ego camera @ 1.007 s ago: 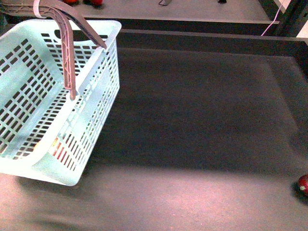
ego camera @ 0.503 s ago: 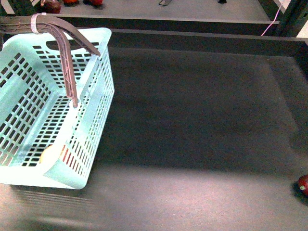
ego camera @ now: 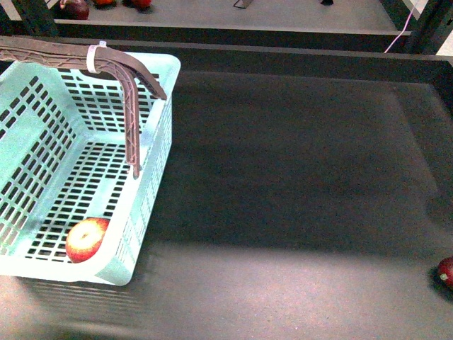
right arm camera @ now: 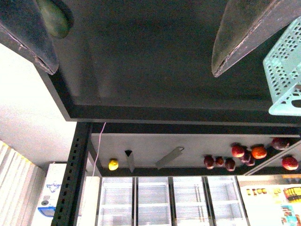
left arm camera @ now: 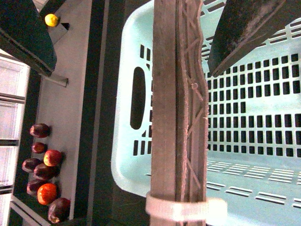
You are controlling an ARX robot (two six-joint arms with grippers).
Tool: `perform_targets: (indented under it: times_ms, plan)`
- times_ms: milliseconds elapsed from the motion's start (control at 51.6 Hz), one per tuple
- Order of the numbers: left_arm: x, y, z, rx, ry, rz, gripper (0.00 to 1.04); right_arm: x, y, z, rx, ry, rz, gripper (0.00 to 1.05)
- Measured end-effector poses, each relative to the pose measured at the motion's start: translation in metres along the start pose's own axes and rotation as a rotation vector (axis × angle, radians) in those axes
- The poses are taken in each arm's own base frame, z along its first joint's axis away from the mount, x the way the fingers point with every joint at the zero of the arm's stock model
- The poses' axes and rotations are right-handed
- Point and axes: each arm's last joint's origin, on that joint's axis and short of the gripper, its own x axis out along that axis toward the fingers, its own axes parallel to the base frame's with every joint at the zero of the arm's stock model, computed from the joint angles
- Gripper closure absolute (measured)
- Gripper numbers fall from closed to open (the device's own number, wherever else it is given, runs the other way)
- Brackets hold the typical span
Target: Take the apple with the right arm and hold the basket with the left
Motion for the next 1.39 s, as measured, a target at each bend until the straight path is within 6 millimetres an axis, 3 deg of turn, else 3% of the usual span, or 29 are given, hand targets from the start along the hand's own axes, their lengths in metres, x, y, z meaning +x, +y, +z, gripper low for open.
perform_targets:
  times_ms: [232,426,503,562,678,774,1007,1394]
  plan:
    - [-0.045,-0.001,0.014,0.006,0.017,-0.034,0.07,0.0,0.0,0.0,0.0,0.0,0.0,0.09]
    - [-0.081,0.001,0.014,0.064,0.038,-0.122,0.07,0.0,0.0,0.0,0.0,0.0,0.0,0.09]
    - [-0.085,0.009,0.013,0.288,0.121,-0.386,0.19,0.0,0.0,0.0,0.0,0.0,0.0,0.09]
    - [-0.089,0.023,0.015,0.522,0.06,-0.584,0.3,0.0,0.0,0.0,0.0,0.0,0.0,0.09]
    - [-0.099,0.051,0.024,0.97,-0.186,-0.739,0.49,0.0,0.0,0.0,0.0,0.0,0.0,0.09]
    - [-0.108,0.067,0.031,1.171,-0.308,-0.748,0.66,0.0,0.0,0.0,0.0,0.0,0.0,0.09]
    - [-0.117,0.106,0.042,1.324,-0.332,-0.743,1.02,0.0,0.0,0.0,0.0,0.0,0.0,0.09]
    - [-0.138,0.15,0.052,1.338,-0.362,-0.726,1.01,0.0,0.0,0.0,0.0,0.0,0.0,0.09]
